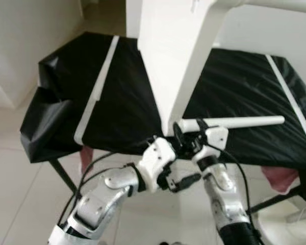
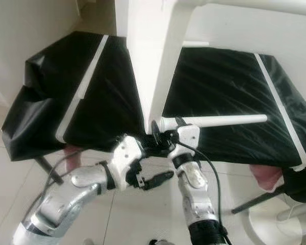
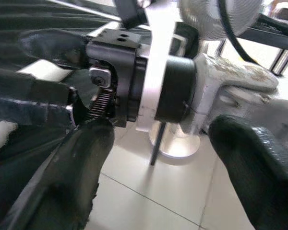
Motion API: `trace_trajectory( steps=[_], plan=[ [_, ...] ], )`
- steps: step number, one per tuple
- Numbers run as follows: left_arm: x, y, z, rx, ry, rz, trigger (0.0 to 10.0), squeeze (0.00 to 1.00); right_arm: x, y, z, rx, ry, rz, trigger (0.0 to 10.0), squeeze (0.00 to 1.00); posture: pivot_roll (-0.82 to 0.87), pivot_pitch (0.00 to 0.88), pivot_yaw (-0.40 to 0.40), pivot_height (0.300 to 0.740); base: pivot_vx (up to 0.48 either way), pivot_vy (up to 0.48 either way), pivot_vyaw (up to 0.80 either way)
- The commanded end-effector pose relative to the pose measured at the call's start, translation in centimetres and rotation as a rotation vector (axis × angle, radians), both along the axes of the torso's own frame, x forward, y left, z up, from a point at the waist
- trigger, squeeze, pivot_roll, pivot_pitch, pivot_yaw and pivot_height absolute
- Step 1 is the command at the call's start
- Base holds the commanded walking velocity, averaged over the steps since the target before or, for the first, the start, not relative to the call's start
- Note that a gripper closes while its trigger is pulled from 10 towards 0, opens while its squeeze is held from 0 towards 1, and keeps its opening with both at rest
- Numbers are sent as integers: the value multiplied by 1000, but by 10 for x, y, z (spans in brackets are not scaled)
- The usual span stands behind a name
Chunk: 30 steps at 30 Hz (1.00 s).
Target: Building children table
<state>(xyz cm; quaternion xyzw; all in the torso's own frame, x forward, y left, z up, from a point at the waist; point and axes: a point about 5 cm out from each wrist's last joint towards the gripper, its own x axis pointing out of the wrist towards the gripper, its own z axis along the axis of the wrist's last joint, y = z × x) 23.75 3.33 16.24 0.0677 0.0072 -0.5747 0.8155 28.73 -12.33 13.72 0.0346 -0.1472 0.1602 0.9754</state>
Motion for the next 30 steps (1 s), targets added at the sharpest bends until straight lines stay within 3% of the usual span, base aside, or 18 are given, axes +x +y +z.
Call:
trace_trajectory(
  steps=[1,7,14,21,27,30],
  plan=[
    [21,18,2,39,-48,173,10000,0,-12,12,-6,-29,20,113,10000,0,80,33,-50,740,0,0,0],
    [21,18,-4,59,-33,139,10000,0,-14,-1,-4,-48,23,46,10000,0,53,18,-35,740,0,0,0],
    [9,26,0,24,24,-27,10000,0,-14,-17,-2,45,49,-116,10000,0,44,5,-31,740,0,0,0],
    [-8,37,-7,73,98,-183,10000,0,-15,-30,-2,148,78,-227,10000,0,47,0,-32,740,0,0,0],
    [-8,39,-11,103,87,-179,10000,0,-13,-40,0,154,70,-287,10000,0,46,0,-29,740,0,0,0],
    [10,42,-13,123,26,-61,10000,0,-12,-55,4,139,53,-415,10000,0,45,0,-31,740,0,0,0]
  ],
)
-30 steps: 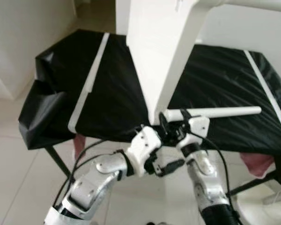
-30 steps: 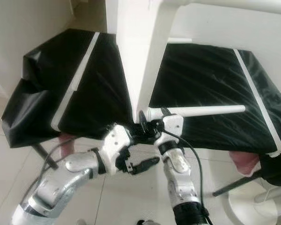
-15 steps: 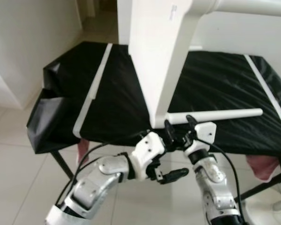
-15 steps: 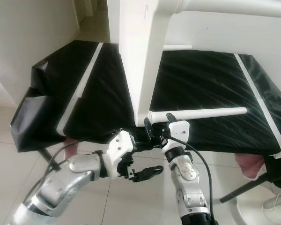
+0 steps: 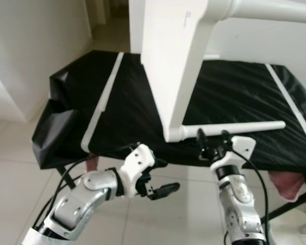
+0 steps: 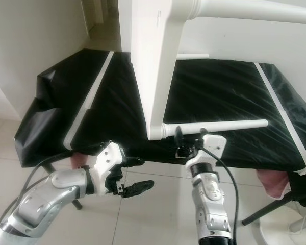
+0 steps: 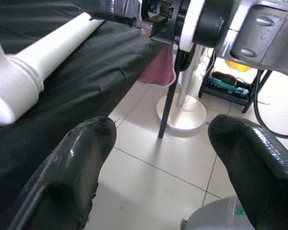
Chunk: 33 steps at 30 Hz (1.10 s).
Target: Building children table
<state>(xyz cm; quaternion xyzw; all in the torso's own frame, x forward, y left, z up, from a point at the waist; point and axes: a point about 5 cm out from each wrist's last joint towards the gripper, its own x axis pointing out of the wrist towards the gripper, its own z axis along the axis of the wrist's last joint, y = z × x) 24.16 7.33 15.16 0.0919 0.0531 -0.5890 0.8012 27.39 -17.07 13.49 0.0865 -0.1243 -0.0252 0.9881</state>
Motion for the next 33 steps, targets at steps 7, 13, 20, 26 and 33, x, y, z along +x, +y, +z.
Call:
trace_trajectory(
  steps=[7,13,20,26,33],
  plan=[
    [48,1,-4,75,-116,262,10000,0,5,-21,-1,-63,44,-154,10000,0,40,0,-32,740,0,0,0],
    [70,1,6,71,-197,422,10000,0,23,-15,-6,-95,85,-89,10000,0,44,0,-31,740,0,0,0],
    [81,-2,25,-20,-211,471,10000,0,48,-6,-11,-103,125,-49,10000,0,64,0,-30,740,0,0,0],
    [82,18,36,-54,-249,535,10000,0,67,7,-13,-135,176,31,10000,0,105,0,-45,740,0,0,0],
    [76,27,38,-56,-256,537,10000,0,73,20,-16,-168,201,89,10000,0,132,7,-50,740,0,0,0]
  ],
)
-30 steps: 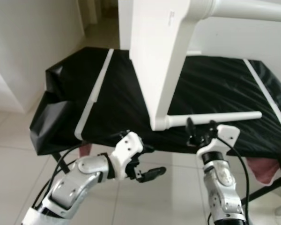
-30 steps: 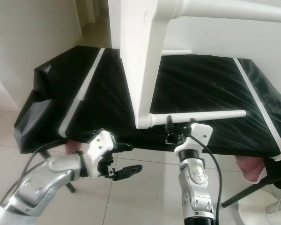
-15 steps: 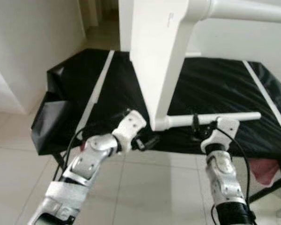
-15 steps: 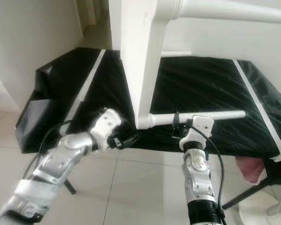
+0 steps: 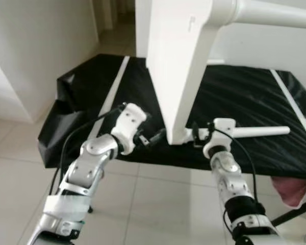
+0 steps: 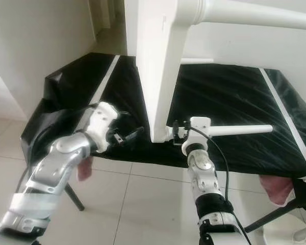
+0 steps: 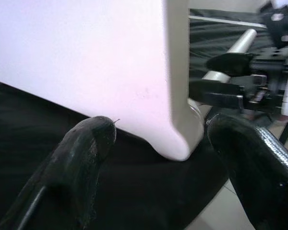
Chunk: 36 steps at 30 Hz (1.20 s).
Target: Building children table
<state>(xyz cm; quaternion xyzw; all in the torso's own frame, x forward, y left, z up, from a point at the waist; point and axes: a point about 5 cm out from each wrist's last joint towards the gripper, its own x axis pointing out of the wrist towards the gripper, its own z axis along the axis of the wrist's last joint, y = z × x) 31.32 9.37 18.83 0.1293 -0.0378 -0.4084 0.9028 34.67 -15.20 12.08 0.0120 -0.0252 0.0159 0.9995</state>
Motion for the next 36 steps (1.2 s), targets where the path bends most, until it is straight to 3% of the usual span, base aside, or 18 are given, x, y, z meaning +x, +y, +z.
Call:
trace_trajectory(
  steps=[1,3,5,7,10,14,15,26,32,36],
  plan=[
    [2,9,2,-25,-23,146,10000,0,4,5,-3,-18,16,23,10000,0,132,7,-50,740,0,0,0],
    [2,9,2,-25,-23,146,10000,0,4,5,-3,-18,16,23,10000,0,132,7,-50,740,0,0,0],
    [-6,18,7,-31,-16,118,10000,0,14,20,1,6,33,66,10000,0,166,24,-61,740,0,0,0],
    [-6,18,7,-31,-16,118,10000,0,14,20,1,6,33,66,10000,0,166,24,-61,740,0,0,0],
    [-16,24,9,4,-11,72,10000,0,24,43,10,21,36,140,10000,0,181,27,-71,740,0,0,0],
    [-17,26,9,12,-10,76,10000,0,26,50,13,28,36,167,10000,0,184,28,-74,740,0,0,0],
    [-20,30,8,23,-2,80,10000,0,30,69,18,20,39,231,10000,0,194,35,-83,740,0,0,0],
    [-33,33,6,67,30,30,10000,0,34,110,29,-3,54,350,10000,0,206,47,-99,740,0,0,0],
    [-39,33,4,71,48,34,10000,0,37,108,35,3,41,331,10000,0,217,52,-112,740,0,0,0],
    [-46,30,-5,79,85,7,10000,0,37,90,30,-5,20,291,10000,0,207,54,-112,740,0,0,0]
  ],
)
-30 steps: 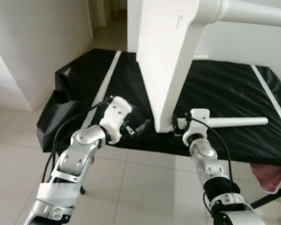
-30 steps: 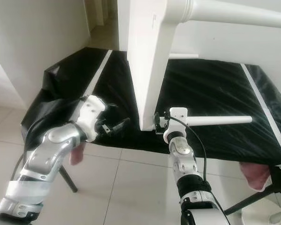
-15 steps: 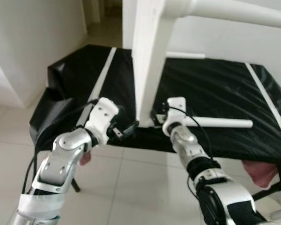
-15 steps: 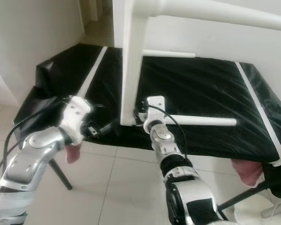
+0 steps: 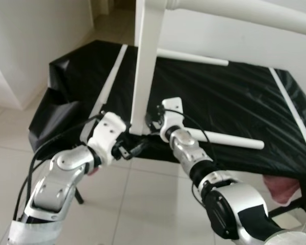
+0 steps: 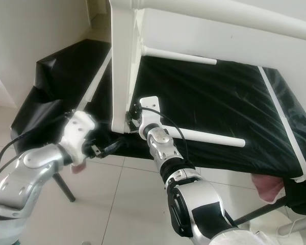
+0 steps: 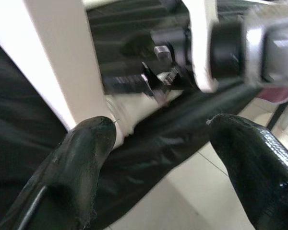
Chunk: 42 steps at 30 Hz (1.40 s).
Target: Building children table
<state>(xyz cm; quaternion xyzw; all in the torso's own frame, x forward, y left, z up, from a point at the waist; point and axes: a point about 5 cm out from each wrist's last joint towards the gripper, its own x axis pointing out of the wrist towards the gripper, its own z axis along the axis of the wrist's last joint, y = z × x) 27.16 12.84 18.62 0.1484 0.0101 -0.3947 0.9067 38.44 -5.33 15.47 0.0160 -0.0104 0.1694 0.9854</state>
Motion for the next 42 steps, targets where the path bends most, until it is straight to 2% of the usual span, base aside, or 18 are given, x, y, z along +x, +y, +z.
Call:
trace_trajectory(
  steps=[1,9,10,11,13,15,17,18,21,23,26,30,32,34,35,39,40,42],
  plan=[
    [-6,-7,-6,1,41,-48,10000,0,-1,-16,-5,-8,-20,-36,10000,0,200,52,-109,740,0,0,0],
    [-3,-23,-19,-14,89,-65,10000,0,-7,-54,-16,-56,-83,-138,10000,0,157,37,-90,740,0,0,0],
    [-2,-24,-25,8,105,-79,10000,0,-10,-64,-20,-72,-91,-162,10000,0,148,33,-89,740,0,0,0],
    [-2,-24,-25,8,105,-79,10000,0,-10,-64,-20,-72,-91,-162,10000,0,148,33,-89,740,0,0,0],
    [1,-25,-31,29,119,-90,10000,0,-15,-77,-24,-83,-106,-200,10000,0,143,29,-88,740,0,0,0],
    [3,-26,-32,28,127,-92,10000,0,-17,-82,-26,-86,-113,-217,10000,0,139,27,-87,740,0,0,0],
    [9,-28,-32,44,115,-96,10000,0,-22,-97,-28,-80,-125,-264,10000,0,123,23,-85,740,0,0,0],
    [9,-28,-32,44,115,-96,10000,0,-22,-97,-28,-80,-125,-264,10000,0,123,23,-85,740,0,0,0],
    [19,-30,-32,75,101,-95,10000,0,-30,-114,-30,-65,-139,-316,10000,0,113,21,-81,740,0,0,0],
    [21,-30,-32,73,103,-93,10000,0,-31,-117,-30,-65,-144,-327,10000,0,113,21,-81,740,0,0,0],
    [32,-32,-30,62,100,-85,10000,0,-40,-133,-33,-57,-140,-376,10000,0,95,23,-75,740,0,0,0],
    [39,-32,-32,75,93,-66,10000,0,-45,-141,-34,-60,-143,-401,10000,0,86,25,-71,740,0,0,0],
    [43,-32,-32,73,96,-47,10000,0,-48,-147,-33,-56,-150,-428,10000,0,86,26,-71,740,0,0,0],
    [56,-33,-31,53,103,15,10000,0,-57,-171,-30,-55,-159,-544,10000,0,82,28,-71,740,0,0,0],
    [60,-33,-31,45,105,33,10000,0,-59,-178,-29,-55,-157,-575,10000,0,82,28,-71,740,0,0,0],
    [61,-33,-31,41,107,44,10000,0,-59,-181,-29,-54,-156,-593,10000,0,82,28,-71,740,0,0,0],
    [67,-33,-33,45,116,77,10000,0,-62,-192,-31,-66,-127,-631,10000,0,73,31,-69,740,0,0,0],
    [72,-32,-35,53,123,98,10000,0,-64,-199,-34,-71,-98,-658,10000,0,73,31,-69,740,0,0,0]
  ],
)
